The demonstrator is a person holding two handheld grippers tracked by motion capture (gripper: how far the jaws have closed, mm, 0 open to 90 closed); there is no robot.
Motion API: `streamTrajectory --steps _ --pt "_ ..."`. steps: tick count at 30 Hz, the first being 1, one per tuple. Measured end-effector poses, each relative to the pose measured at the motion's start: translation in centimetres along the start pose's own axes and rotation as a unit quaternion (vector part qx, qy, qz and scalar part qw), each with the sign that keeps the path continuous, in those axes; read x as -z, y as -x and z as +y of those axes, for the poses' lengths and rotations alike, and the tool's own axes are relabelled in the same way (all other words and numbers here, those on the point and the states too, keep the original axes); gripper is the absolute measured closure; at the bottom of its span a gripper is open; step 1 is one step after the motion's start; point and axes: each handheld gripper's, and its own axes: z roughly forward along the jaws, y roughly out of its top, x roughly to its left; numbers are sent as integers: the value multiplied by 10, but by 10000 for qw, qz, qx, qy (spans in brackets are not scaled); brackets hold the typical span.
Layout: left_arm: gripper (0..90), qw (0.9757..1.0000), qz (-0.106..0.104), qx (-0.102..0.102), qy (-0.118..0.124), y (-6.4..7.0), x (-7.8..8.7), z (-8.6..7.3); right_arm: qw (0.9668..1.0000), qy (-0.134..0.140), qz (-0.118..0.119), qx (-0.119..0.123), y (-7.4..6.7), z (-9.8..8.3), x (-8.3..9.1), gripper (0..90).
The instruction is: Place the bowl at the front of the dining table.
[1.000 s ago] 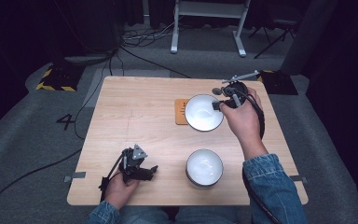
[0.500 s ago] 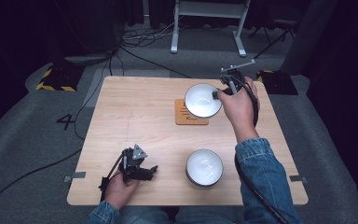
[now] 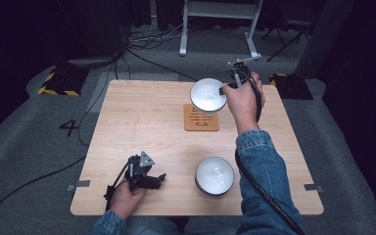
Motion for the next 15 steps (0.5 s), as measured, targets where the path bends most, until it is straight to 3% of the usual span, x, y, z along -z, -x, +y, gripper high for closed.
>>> streamTrajectory --steps 15 --pt "147 10000 -15 0 0 0 0 0 9993 -78 -263 -235 2 26 -28 830"
